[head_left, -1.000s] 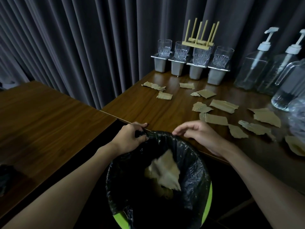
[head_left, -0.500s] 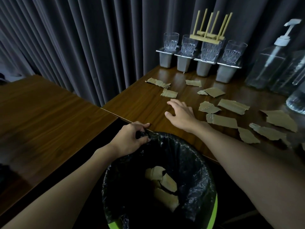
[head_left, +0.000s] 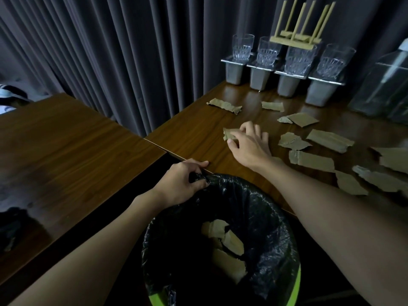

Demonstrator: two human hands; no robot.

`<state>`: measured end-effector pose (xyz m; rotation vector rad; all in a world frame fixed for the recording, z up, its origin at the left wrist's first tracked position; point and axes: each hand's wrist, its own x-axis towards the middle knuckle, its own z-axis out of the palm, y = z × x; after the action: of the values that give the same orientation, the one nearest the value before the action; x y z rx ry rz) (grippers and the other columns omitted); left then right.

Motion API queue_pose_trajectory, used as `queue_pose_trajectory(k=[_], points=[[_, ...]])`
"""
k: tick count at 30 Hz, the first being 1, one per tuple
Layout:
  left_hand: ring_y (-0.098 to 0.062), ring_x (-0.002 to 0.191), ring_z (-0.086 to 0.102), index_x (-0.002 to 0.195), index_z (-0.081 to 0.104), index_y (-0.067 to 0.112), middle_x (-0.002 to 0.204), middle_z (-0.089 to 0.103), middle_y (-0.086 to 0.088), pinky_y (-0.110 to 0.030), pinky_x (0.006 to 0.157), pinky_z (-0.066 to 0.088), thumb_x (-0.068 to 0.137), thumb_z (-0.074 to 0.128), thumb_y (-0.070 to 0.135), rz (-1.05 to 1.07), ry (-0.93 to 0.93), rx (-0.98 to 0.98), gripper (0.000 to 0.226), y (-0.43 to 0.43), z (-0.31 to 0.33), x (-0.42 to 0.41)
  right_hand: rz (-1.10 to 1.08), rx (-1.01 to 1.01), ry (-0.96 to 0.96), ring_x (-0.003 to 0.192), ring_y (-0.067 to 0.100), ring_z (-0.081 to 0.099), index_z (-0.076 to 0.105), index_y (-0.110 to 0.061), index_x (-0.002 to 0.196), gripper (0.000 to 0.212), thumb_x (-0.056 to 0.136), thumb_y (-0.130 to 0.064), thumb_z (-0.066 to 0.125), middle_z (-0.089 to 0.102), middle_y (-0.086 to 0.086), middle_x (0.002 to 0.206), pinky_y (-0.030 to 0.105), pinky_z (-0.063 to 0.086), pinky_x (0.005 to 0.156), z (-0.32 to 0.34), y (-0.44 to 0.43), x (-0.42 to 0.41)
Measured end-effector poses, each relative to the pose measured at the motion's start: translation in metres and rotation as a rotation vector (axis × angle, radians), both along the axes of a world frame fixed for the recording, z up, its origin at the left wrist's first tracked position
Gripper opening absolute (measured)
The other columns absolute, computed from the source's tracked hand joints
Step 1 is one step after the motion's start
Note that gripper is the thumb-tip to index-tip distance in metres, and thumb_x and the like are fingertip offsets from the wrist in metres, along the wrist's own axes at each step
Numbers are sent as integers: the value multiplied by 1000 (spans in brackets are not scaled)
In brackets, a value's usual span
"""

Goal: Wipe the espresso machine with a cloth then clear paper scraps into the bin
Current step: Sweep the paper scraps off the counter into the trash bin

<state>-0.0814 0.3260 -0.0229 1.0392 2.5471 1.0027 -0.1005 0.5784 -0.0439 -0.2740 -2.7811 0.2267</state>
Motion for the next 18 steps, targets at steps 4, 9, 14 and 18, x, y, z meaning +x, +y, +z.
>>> queue_pose_trajectory(k=[4,9,14,18], points=[[-8,136,48,93,69,19,145,55,7,-31,116,37,90,73,21,4,-3,-3,6,0,3,1,129,-139,0,116,19,46,50,-33,94,14,98,-40,40,50,-7,117,42,26,101,1,-1,14],[-9,137,47,92,69,21,145,55,7,-36,117,37,89,74,21,2,-15,6,5,1,3,2,146,-225,27,112,17,43,50,-36,101,14,92,-46,51,44,-10,111,38,23,97,1,3,30],[-8,135,48,93,70,20,144,55,9,-33,117,36,89,74,23,8,-9,11,6,1,0,0,69,-297,-145,106,18,35,56,-31,116,48,81,-64,60,39,-3,110,37,25,91,13,5,40],[-2,133,47,92,66,28,145,54,10,-26,114,38,90,73,22,-24,-15,26,9,0,-2,-2,175,-673,-182,92,24,64,65,-24,95,16,87,-36,70,66,-2,94,40,51,80,29,5,57]])
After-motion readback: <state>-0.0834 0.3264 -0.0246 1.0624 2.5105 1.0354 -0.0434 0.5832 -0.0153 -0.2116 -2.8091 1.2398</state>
